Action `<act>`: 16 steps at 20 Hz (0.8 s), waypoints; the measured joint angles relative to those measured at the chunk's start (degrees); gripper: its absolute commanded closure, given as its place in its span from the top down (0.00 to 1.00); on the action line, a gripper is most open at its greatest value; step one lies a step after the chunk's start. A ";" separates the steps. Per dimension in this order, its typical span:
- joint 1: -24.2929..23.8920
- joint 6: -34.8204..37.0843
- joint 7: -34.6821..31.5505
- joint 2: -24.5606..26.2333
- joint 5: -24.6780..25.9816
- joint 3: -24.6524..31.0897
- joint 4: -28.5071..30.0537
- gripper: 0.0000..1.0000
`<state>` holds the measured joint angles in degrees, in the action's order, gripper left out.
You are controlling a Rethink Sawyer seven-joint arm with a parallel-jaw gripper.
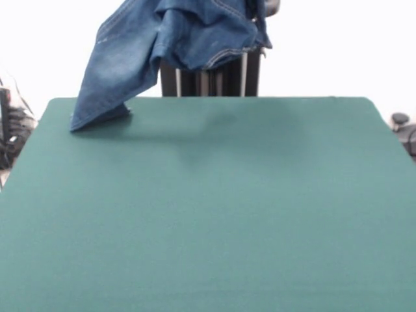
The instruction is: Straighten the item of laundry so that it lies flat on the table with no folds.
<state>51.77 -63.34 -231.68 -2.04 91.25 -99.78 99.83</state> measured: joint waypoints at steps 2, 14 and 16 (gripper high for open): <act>-0.04 0.00 0.00 -0.61 0.06 0.00 0.20 0.00; -2.90 0.02 0.00 -2.49 -0.65 0.00 -2.07 0.00; -3.84 0.45 0.00 -2.55 -2.73 0.07 -3.50 0.00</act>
<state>47.93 -62.89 -231.68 -4.59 88.52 -99.71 96.33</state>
